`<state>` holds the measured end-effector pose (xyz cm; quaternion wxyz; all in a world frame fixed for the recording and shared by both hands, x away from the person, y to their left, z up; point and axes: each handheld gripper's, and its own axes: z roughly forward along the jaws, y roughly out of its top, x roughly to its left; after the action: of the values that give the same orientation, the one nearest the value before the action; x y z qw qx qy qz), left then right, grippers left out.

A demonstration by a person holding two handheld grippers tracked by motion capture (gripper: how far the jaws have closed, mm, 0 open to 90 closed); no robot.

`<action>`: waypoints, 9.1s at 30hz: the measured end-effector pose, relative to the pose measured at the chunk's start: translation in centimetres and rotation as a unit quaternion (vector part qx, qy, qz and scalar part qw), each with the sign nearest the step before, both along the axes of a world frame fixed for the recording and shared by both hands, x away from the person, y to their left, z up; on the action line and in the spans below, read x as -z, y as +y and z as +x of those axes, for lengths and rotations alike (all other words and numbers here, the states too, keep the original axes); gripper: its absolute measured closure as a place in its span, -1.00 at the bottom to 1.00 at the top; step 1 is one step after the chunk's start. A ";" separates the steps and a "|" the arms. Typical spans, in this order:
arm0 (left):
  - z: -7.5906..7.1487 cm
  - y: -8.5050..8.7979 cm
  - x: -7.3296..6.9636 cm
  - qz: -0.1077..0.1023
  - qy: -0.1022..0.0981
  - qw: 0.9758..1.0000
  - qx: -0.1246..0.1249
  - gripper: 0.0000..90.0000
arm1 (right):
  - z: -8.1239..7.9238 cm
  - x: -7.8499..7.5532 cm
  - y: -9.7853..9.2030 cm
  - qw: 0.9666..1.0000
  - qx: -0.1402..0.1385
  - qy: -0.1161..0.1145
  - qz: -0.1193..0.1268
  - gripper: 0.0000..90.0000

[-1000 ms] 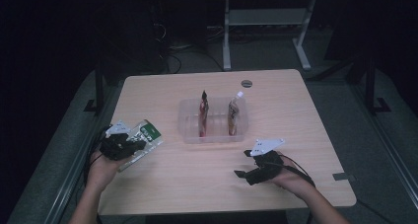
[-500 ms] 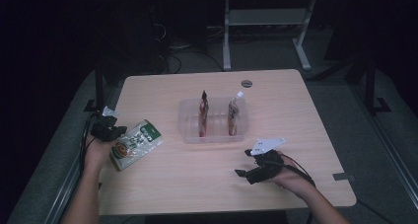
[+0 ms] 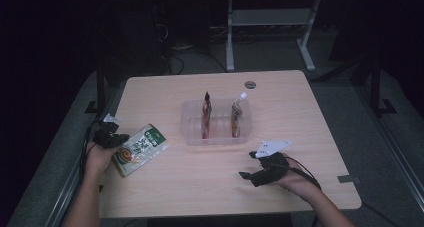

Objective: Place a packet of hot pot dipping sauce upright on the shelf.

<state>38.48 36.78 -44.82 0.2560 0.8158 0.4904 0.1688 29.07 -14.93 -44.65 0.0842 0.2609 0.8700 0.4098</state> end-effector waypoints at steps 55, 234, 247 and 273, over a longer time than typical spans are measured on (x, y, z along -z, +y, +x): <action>-7.8 -6.3 -0.3 -0.088 0.061 0.987 0.120 0.99 | -0.1 -0.2 -0.1 1.000 0.001 -0.006 -0.002 -0.53; -9.0 -21.9 -4.3 -0.107 -0.048 0.929 0.350 0.99 | 2.1 -5.9 3.8 0.959 -0.207 0.058 0.184 1.00; -9.4 -22.4 -4.2 -0.115 -0.034 0.923 0.366 0.99 | 1.9 -6.8 4.3 0.957 -0.214 0.043 0.192 1.00; -11.9 -13.3 -2.8 -0.117 0.002 0.957 0.265 0.00 | 4.7 -10.3 6.8 0.958 -0.212 0.014 0.191 1.00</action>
<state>26.54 23.46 -42.02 0.3838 0.8812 0.2736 0.0347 33.82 -8.14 -34.35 -0.0682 0.0871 0.8120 0.5731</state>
